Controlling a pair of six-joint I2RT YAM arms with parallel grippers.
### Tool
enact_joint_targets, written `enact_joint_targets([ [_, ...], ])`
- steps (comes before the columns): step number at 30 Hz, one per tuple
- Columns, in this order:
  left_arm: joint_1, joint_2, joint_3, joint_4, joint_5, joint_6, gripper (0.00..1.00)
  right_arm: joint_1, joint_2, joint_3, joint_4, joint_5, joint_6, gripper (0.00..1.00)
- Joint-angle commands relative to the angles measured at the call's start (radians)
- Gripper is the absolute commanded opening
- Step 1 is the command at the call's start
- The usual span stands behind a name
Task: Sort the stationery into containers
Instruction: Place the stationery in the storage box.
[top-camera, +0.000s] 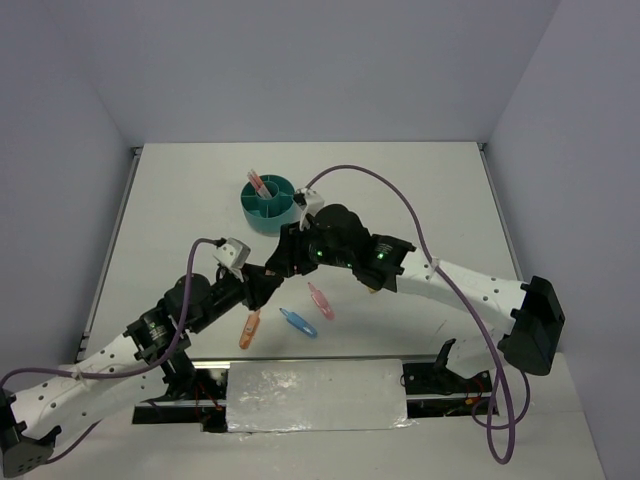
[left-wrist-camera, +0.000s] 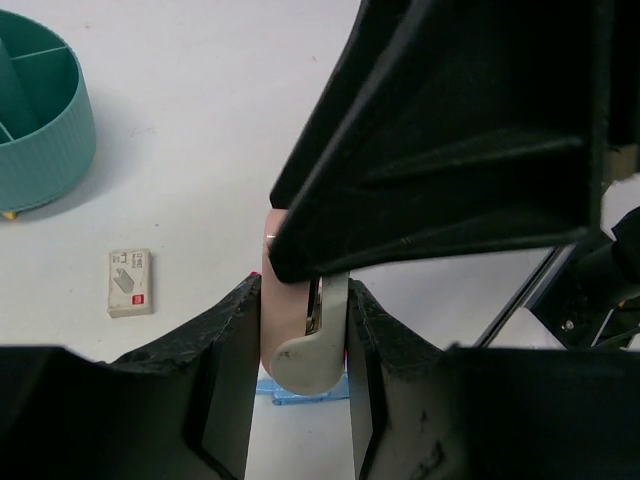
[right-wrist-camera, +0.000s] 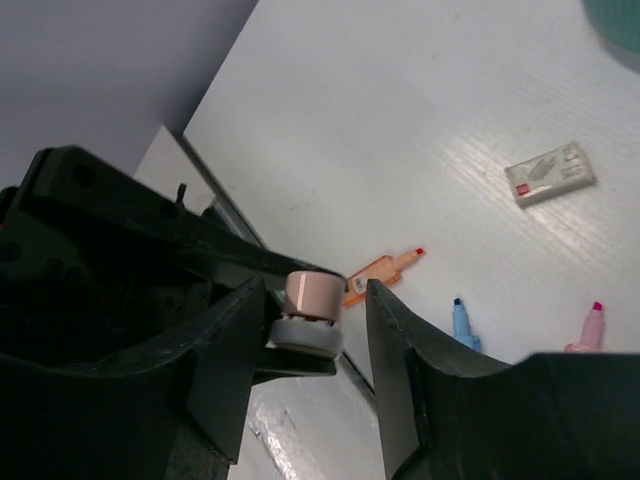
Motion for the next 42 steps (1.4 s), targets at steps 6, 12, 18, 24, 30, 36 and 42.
enact_joint_targets([
  [6, -0.015, 0.015, 0.058, 0.067, -0.076, 0.055, 0.00, 0.031, 0.012, -0.005, 0.044, -0.159, -0.046, 0.38],
  [12, -0.016, 0.028, 0.095, 0.043, -0.136, 0.049, 0.00, 0.019, 0.017, -0.022, 0.074, -0.232, -0.051, 0.01],
  [18, -0.018, 0.006, 0.121, 0.018, -0.238, 0.027, 0.56, -0.041, -0.017, -0.085, 0.220, -0.367, -0.017, 0.00],
  [24, -0.018, 0.060, 0.202, -0.067, -0.297, -0.028, 0.99, -0.073, -0.048, -0.068, 0.183, -0.297, -0.063, 0.00],
  [30, -0.016, 0.235, 0.568, -0.547, -0.478, -0.233, 0.99, -0.235, -0.048, -0.100, 0.272, -0.174, -0.230, 0.00],
  [36, -0.015, 0.344, 0.849, -0.908, -0.577, -0.318, 0.99, -0.357, 0.175, 0.046, 0.400, -0.134, -0.467, 0.00],
  [42, -0.012, 0.276, 0.717, -0.806, -0.564, -0.143, 0.99, -0.391, 0.432, 0.297, 0.426, -0.078, -0.586, 0.00],
])
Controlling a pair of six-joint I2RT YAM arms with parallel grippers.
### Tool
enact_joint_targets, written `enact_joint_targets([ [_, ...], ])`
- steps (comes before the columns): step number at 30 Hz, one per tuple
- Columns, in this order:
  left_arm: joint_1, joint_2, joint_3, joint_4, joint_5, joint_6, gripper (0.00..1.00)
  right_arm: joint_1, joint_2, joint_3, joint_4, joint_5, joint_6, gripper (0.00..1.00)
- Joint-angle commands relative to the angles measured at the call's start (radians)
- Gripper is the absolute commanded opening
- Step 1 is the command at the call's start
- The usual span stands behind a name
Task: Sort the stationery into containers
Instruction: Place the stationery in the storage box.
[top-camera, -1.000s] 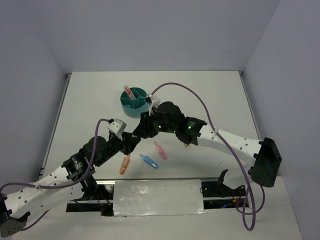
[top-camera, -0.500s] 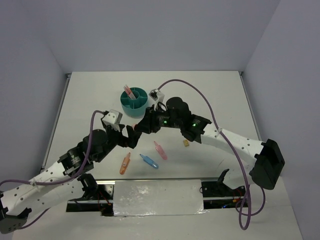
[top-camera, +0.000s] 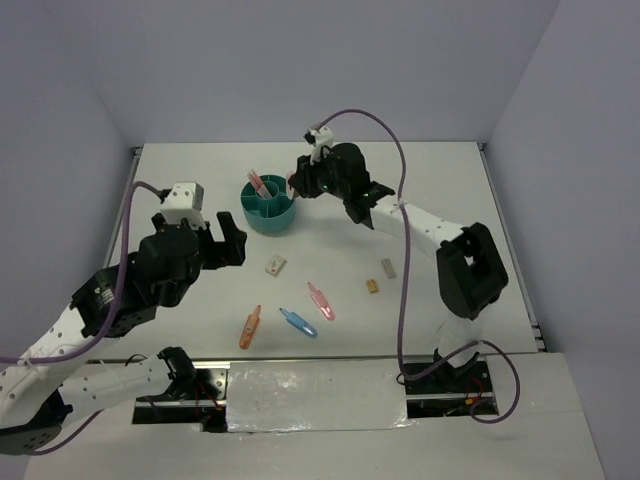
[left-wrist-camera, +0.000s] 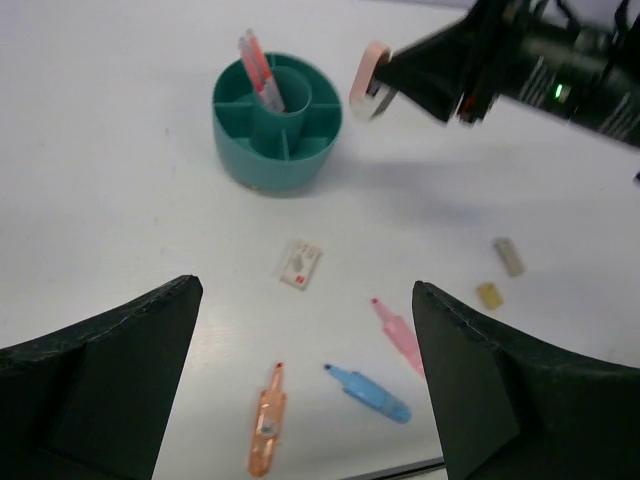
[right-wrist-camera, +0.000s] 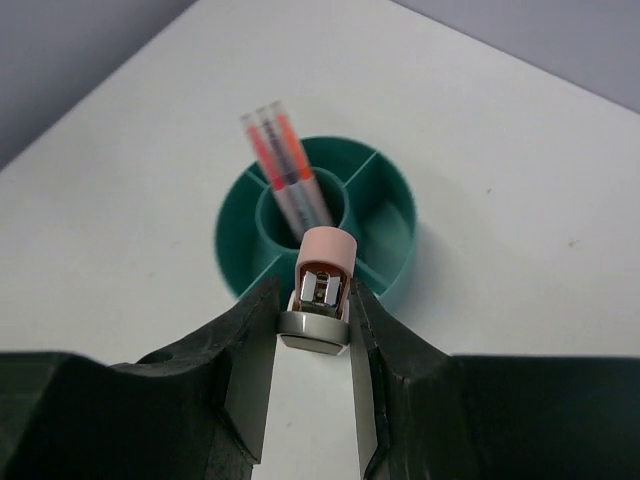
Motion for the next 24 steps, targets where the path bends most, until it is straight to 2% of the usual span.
enact_joint_targets([
  [1, 0.002, -0.031, -0.101, 0.005, -0.036, 0.089, 0.99, -0.007, 0.095, 0.175, 0.067, 0.054, -0.141, 0.00],
  [4, 0.011, -0.079, -0.207, 0.052, -0.065, 0.090, 0.99, -0.009, 0.194, 0.265, 0.052, 0.062, -0.181, 0.00],
  [15, 0.046, -0.174, -0.251, 0.052, -0.053, 0.072, 0.99, -0.012, 0.336, 0.368, 0.068, 0.016, -0.172, 0.00],
  [24, 0.045, -0.174, -0.253, 0.056, -0.033, 0.085, 0.99, -0.012, 0.405, 0.421, 0.055, -0.004, -0.166, 0.00],
])
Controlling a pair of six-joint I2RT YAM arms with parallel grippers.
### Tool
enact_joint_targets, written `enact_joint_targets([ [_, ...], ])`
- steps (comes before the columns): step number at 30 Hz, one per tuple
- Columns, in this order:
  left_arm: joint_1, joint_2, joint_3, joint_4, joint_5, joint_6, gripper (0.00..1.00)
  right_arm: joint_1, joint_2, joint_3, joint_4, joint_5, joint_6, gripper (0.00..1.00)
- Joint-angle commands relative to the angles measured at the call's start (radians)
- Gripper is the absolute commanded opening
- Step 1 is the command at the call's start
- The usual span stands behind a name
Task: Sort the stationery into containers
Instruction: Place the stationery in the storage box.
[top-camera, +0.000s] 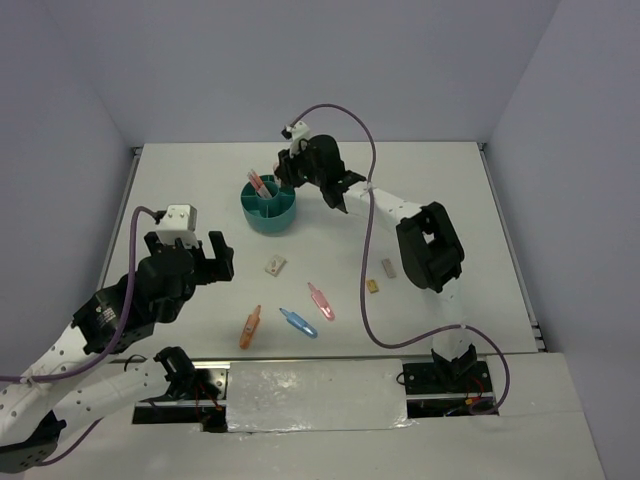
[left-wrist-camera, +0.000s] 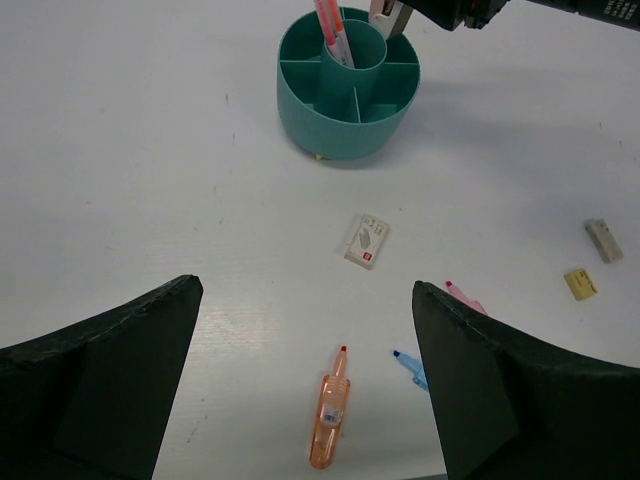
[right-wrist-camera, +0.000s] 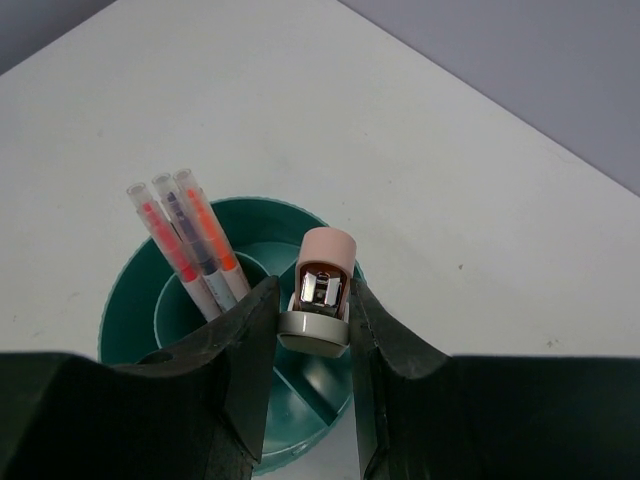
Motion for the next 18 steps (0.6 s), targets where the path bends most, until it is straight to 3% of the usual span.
enact_joint_targets([
  [1, 0.005, -0.003, 0.000, 0.034, 0.003, 0.029, 0.99, -0.005, 0.020, 0.052, 0.049, -0.017, -0.004, 0.01],
  [6, 0.005, -0.007, -0.003, 0.038, 0.006, 0.033, 0.99, -0.005, 0.036, 0.057, 0.043, -0.017, 0.002, 0.10],
  [7, 0.005, -0.006, -0.003, 0.038, 0.008, 0.035, 0.99, -0.008, 0.034, 0.054, 0.041, -0.018, 0.005, 0.24],
  [10, 0.005, 0.000, -0.001, 0.035, 0.004, 0.032, 0.99, -0.008, 0.014, 0.035, 0.046, -0.023, 0.010, 0.50],
  [11, 0.005, 0.003, 0.000, 0.032, 0.000, 0.032, 0.99, -0.008, 0.002, 0.035, 0.041, -0.020, 0.013, 0.54],
  [16, 0.005, 0.011, 0.002, 0.028, 0.000, 0.024, 0.99, -0.019, -0.026, 0.069, -0.011, -0.043, 0.025, 0.68],
  [18, 0.005, 0.010, 0.000, 0.028, -0.006, 0.019, 0.99, -0.020, -0.049, 0.064, -0.026, -0.037, 0.025, 0.69],
])
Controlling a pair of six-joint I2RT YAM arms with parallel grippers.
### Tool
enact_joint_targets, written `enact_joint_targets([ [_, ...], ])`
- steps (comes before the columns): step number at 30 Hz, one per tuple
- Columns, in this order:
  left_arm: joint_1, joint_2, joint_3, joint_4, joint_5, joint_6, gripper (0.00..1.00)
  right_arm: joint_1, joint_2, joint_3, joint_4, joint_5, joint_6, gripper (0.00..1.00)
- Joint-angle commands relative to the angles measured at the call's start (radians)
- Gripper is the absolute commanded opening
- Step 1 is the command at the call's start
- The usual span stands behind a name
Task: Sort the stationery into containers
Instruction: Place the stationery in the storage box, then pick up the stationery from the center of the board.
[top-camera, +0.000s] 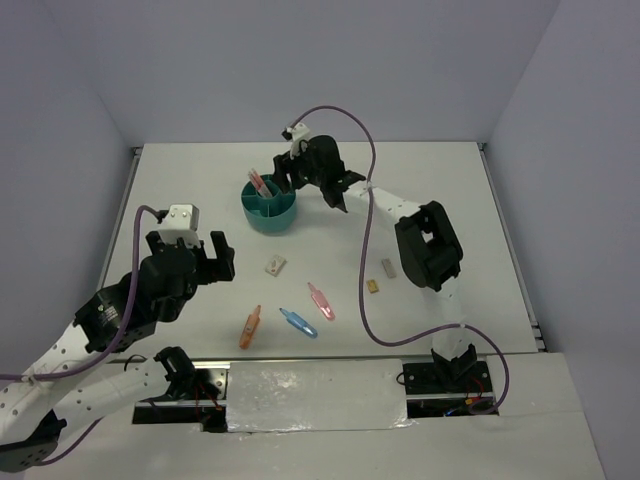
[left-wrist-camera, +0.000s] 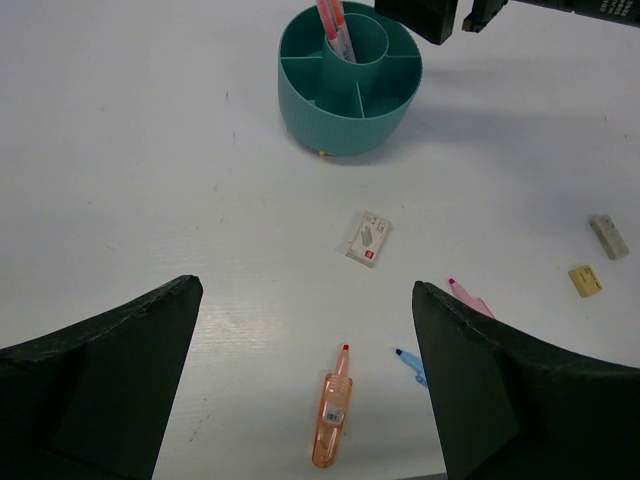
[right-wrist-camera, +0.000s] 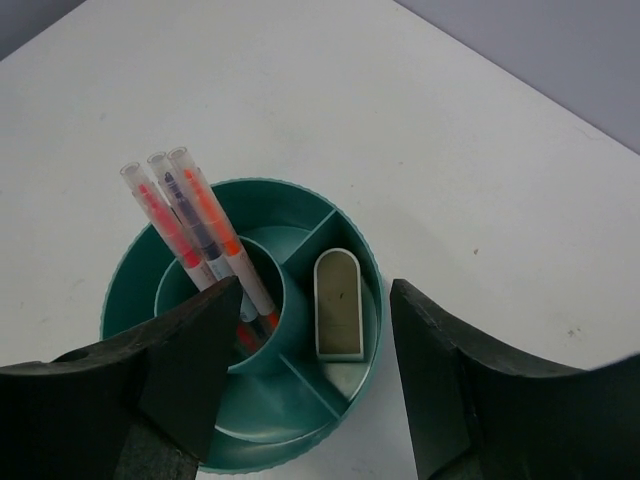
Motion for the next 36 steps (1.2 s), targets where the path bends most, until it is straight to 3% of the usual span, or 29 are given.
enact_joint_targets([
  [1, 0.005, 0.003, 0.000, 0.023, -0.015, 0.004, 0.99, -0.017, -0.109, 0.039, -0.015, 0.007, 0.010, 0.69],
  [3, 0.005, 0.008, 0.000, 0.017, -0.032, -0.008, 0.99, -0.016, -0.161, -0.022, -0.032, 0.056, 0.043, 0.69],
  [7, 0.006, 0.059, 0.012, -0.004, -0.045, -0.020, 0.99, -0.001, -0.365, -0.149, -0.250, 0.268, 0.213, 0.69],
  [9, 0.017, 0.077, 0.008, 0.008, -0.008, -0.004, 1.00, 0.007, -0.458, -0.323, -0.276, 0.334, 0.287, 0.70],
  [12, 0.045, 0.160, -0.017, 0.087, 0.114, 0.032, 0.99, 0.007, -0.656, -0.573, -0.258, 0.346, 0.407, 0.71],
  [14, 0.066, 0.311, 0.028, 0.069, 0.210, -0.018, 0.99, 0.007, -0.785, -0.701, -0.255, 0.296, 0.419, 0.71],
  [15, 0.069, 0.415, 0.044, 0.068, 0.234, -0.031, 0.99, 0.009, -0.857, -0.729, -0.265, 0.262, 0.413, 0.71],
  [18, 0.104, 0.535, 0.068, 0.169, 0.351, -0.028, 0.99, 0.026, -0.966, -0.821, -0.296, 0.155, 0.410, 0.72],
  [23, 0.147, 0.524, 0.058, 0.216, 0.387, -0.105, 0.99, 0.108, -1.017, -0.887, -0.385, 0.274, 0.432, 0.76],
  [28, 0.190, 0.438, 0.040, 0.131, 0.322, -0.112, 0.99, 0.138, -1.005, -0.948, -0.581, 0.532, 0.513, 0.77],
  [36, 0.223, 0.388, 0.006, 0.088, 0.372, -0.037, 0.99, 0.092, -0.909, -1.044, -0.499, 0.425, 0.507, 0.61],
])
